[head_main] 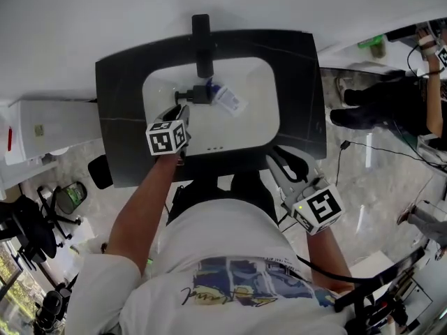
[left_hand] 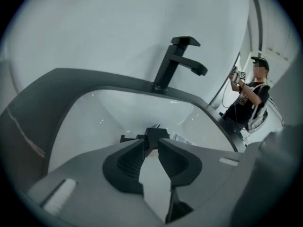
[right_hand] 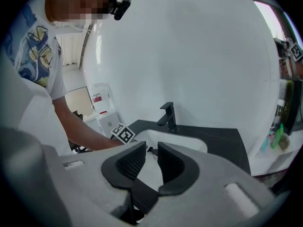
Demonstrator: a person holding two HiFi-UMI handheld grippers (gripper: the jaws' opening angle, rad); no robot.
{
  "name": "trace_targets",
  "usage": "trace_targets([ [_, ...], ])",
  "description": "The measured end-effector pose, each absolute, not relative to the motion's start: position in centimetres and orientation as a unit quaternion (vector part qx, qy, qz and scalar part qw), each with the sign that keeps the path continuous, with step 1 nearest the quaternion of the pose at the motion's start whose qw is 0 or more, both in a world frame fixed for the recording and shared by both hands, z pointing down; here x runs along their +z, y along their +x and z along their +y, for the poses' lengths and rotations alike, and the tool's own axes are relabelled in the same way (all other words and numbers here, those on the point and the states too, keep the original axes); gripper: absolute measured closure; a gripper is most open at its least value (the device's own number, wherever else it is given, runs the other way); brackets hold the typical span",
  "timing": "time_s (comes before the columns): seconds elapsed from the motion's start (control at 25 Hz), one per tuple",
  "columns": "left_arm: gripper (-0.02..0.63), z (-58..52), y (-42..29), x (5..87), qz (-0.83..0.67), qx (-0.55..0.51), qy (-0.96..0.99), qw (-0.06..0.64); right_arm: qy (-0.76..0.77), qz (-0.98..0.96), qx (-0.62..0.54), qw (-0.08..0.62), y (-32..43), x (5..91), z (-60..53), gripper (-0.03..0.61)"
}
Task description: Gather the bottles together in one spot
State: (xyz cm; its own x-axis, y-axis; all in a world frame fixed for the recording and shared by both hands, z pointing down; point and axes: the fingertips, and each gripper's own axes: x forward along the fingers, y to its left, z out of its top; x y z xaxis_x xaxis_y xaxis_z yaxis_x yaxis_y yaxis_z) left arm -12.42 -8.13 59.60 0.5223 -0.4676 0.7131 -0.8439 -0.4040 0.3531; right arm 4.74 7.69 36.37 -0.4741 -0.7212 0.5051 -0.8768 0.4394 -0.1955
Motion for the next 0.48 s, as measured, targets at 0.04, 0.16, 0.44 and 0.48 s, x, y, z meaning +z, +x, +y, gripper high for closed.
trace_targets([
  [0.04,0.522,-8.3,-12.7,60.1,-0.426,0.259,0.786,0.367,0.478,-0.831,0.222,0.178,5.0,36.4,7.6,0.500],
  [0.16,0.525,-9.1,-13.3,61.3,-0.457,0.244,0.760,0.392,0.469,-0.833,0.228,0.185,5.9,36.7,7.3,0.500],
  [0.44,0.506,-10.8,-13.1,63.7,-0.499,0.175,0.701,0.478,0.450,-0.836,0.247,0.193,7.5,37.7,6.6,0.500],
  [0.48,0.505,-11.2,-13.2,64.0,-0.509,0.167,0.689,0.488,0.448,-0.837,0.250,0.192,7.6,37.8,6.5,0.500],
])
